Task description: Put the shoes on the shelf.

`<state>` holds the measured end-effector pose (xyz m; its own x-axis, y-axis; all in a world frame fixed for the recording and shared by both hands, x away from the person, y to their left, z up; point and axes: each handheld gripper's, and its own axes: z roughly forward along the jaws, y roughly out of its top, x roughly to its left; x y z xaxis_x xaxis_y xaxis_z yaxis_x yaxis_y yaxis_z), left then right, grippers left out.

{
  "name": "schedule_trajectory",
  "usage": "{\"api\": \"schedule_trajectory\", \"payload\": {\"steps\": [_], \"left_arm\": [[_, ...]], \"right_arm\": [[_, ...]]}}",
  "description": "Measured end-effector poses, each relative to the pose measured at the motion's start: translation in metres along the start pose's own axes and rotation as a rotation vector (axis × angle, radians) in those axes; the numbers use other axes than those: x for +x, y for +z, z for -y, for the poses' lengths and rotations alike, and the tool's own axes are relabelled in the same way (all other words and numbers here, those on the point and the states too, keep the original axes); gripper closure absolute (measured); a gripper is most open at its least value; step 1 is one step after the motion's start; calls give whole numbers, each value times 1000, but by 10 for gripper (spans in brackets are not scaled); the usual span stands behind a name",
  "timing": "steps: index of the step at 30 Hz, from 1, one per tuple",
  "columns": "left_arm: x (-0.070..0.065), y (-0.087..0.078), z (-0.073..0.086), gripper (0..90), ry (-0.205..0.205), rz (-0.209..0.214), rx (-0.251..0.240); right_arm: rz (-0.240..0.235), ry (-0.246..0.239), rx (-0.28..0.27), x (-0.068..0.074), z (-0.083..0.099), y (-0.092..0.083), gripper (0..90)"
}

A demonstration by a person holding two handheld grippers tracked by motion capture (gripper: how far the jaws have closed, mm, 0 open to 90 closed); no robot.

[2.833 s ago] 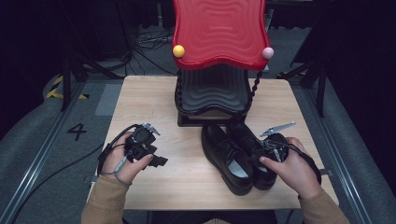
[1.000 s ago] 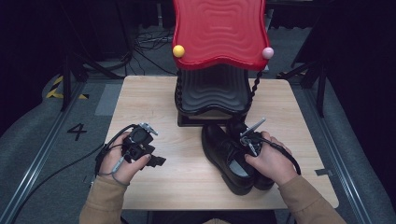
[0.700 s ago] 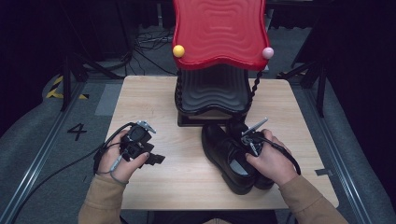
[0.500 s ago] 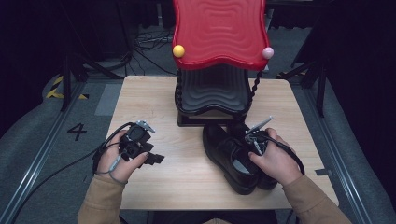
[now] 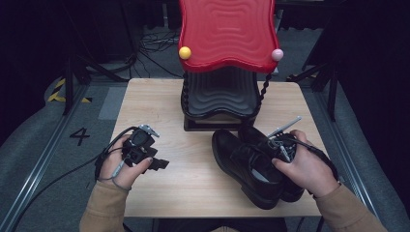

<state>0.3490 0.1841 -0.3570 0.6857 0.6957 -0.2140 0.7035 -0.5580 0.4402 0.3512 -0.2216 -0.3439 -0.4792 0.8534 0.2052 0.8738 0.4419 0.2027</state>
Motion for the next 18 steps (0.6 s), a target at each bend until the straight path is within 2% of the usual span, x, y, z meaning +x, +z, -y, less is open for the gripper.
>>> {"api": "schedule_trajectory", "payload": {"steps": [3,4,5,7,13,18], "left_arm": [[0,0,0,372,-5,1,-4],[0,-1,0,372,-6,1,-4],[0,-1,1,373,-11,2,-6],[0,-2,1,373,-6,-3,-5],[1,-4,1,373,-13,-6,-11],[4,-3,2,373,-37,-14,-6]], "right_arm": [[-9,-11,3,3,2,-17,815],[-9,-11,3,3,2,-17,815],[-16,-24,-7,3,2,-27,815],[-16,-22,-7,4,2,-31,815],[-8,-32,-12,7,-1,-57,815],[-7,-38,-28,7,-5,-75,815]]}}
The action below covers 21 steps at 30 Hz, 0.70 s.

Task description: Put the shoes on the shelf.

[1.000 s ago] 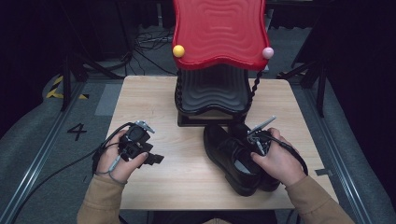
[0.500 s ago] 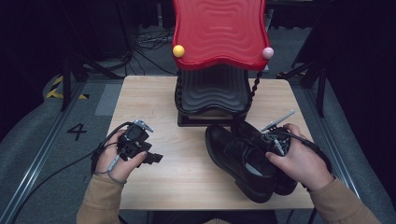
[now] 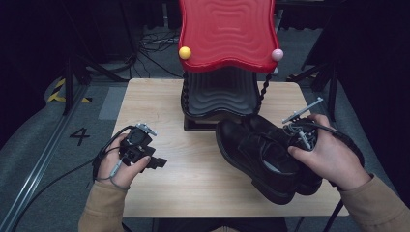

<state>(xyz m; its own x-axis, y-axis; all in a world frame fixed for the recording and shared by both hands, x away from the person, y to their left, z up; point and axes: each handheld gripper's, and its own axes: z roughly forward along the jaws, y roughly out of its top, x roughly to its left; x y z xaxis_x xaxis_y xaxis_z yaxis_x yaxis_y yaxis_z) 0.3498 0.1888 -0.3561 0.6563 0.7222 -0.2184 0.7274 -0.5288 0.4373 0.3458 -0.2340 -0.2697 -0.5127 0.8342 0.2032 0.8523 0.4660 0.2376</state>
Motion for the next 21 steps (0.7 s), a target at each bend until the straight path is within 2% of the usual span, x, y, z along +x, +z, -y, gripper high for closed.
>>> {"api": "schedule_trajectory", "payload": {"steps": [5,10,21], "left_arm": [[1,1,0,374,-9,1,1],[2,-1,1,374,-9,1,-1],[3,-3,3,374,-16,0,-14]], "right_arm": [[18,-2,-5,1,-7,-15,815],[7,0,-9,0,-14,-24,815],[20,-8,-44,3,-25,-52,816]]}}
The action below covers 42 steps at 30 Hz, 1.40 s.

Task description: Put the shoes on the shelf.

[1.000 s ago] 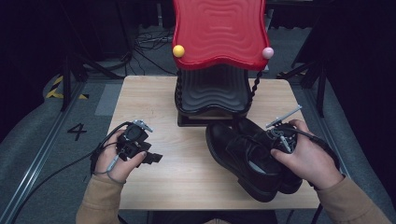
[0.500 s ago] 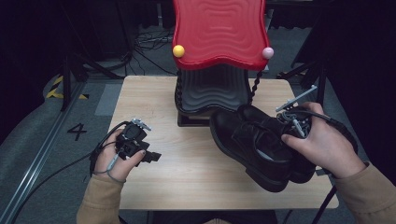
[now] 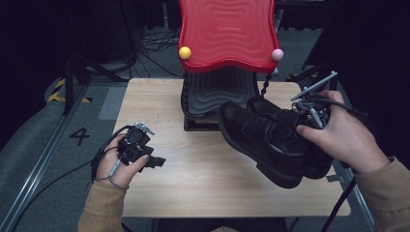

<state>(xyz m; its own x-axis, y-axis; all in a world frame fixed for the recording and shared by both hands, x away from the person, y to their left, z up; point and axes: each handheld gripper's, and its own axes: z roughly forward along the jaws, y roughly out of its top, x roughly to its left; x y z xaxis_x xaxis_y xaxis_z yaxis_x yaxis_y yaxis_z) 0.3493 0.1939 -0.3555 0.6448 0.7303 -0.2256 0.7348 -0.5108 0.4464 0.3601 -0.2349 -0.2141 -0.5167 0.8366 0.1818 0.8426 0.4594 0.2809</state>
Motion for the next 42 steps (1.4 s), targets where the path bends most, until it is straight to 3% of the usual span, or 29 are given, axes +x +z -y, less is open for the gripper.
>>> {"api": "schedule_trajectory", "payload": {"steps": [9,19,26,33,38,42], "left_arm": [[2,-1,8,373,-18,1,11],[3,-4,17,374,-35,-3,3],[4,-8,24,374,-42,-7,-1],[5,-7,28,374,-52,-7,8],[5,-10,29,374,-50,-10,-2],[7,-10,28,374,-51,-6,-7]], "right_arm": [[-13,-21,-15,7,-10,-29,818],[-15,-39,-38,20,-34,-64,818],[-37,-47,-9,28,-45,-79,819],[-24,-64,-24,39,-46,-102,819],[-31,-51,-45,41,-56,-114,819],[3,-42,-74,44,-66,-123,819]]}}
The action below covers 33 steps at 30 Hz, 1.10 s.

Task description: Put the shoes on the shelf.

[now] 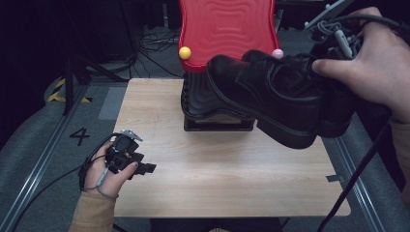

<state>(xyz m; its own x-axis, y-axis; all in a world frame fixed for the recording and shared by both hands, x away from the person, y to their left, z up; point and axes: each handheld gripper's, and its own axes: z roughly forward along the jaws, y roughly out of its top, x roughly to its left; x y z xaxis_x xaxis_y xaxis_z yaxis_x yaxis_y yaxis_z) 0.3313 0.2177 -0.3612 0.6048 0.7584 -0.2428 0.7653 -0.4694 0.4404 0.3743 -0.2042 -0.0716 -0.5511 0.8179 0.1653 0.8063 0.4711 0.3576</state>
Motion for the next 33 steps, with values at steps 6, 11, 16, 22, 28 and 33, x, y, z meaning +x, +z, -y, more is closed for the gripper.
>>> {"api": "schedule_trajectory", "payload": {"steps": [6,11,16,22,28,33], "left_arm": [[4,-4,0,374,-1,2,-13],[7,-5,0,373,-7,11,-23],[9,-10,0,372,-4,7,-37],[10,-13,2,372,-8,3,-46],[13,-17,4,370,-9,4,-64],[16,-23,5,368,-14,0,-84]], "right_arm": [[48,45,-37,0,-23,-8,820],[93,101,-80,-3,-49,-11,819],[113,157,-134,-3,-76,-16,819],[144,184,-176,2,-105,-17,819],[153,206,-210,6,-130,-12,819],[155,233,-267,7,-155,-8,819]]}}
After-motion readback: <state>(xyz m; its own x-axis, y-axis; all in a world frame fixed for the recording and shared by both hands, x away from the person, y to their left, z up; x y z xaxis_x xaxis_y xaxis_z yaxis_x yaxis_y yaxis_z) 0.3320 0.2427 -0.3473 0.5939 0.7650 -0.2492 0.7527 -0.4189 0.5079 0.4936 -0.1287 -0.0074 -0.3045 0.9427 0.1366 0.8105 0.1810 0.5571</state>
